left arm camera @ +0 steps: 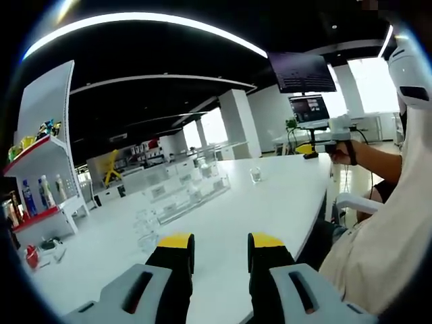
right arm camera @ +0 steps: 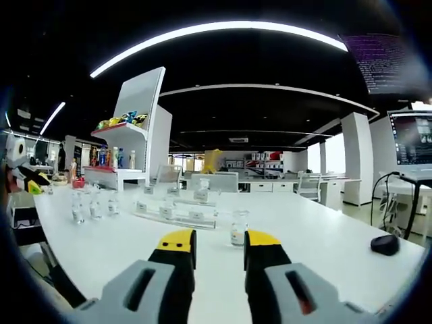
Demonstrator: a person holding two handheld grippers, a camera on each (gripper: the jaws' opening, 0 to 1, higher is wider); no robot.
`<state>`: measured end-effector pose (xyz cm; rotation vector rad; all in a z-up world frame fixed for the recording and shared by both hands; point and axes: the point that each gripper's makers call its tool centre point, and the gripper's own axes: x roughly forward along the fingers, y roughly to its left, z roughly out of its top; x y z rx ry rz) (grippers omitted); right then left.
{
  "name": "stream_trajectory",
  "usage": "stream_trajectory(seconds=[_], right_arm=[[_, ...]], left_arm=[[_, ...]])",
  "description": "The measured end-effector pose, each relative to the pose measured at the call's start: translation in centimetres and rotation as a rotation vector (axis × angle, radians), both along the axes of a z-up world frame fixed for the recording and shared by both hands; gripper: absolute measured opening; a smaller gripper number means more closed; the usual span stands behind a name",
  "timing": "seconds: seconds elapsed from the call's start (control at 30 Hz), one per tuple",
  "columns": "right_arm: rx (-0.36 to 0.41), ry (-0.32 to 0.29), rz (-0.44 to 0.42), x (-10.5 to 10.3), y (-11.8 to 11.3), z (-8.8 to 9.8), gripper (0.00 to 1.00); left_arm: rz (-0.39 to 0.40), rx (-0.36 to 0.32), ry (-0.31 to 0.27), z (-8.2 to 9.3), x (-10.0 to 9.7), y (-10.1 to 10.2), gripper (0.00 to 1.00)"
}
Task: Identify the label on the chemical reagent bottle, grasp the chemical reagent bottle, and place it in the designated position on the reagent rack
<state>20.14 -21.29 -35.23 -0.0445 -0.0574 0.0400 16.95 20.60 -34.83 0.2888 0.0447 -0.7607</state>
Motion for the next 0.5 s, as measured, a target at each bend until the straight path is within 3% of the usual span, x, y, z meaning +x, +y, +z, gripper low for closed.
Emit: stream_trajectory(seconds=[0.5], right_arm=[[-0.002, -0.003, -0.033, 3.4, -1.2, 0.8, 0.28]], left_arm=[[0.015, 0.006, 0.018, -0.3, 0.8, 0.2, 0.32]])
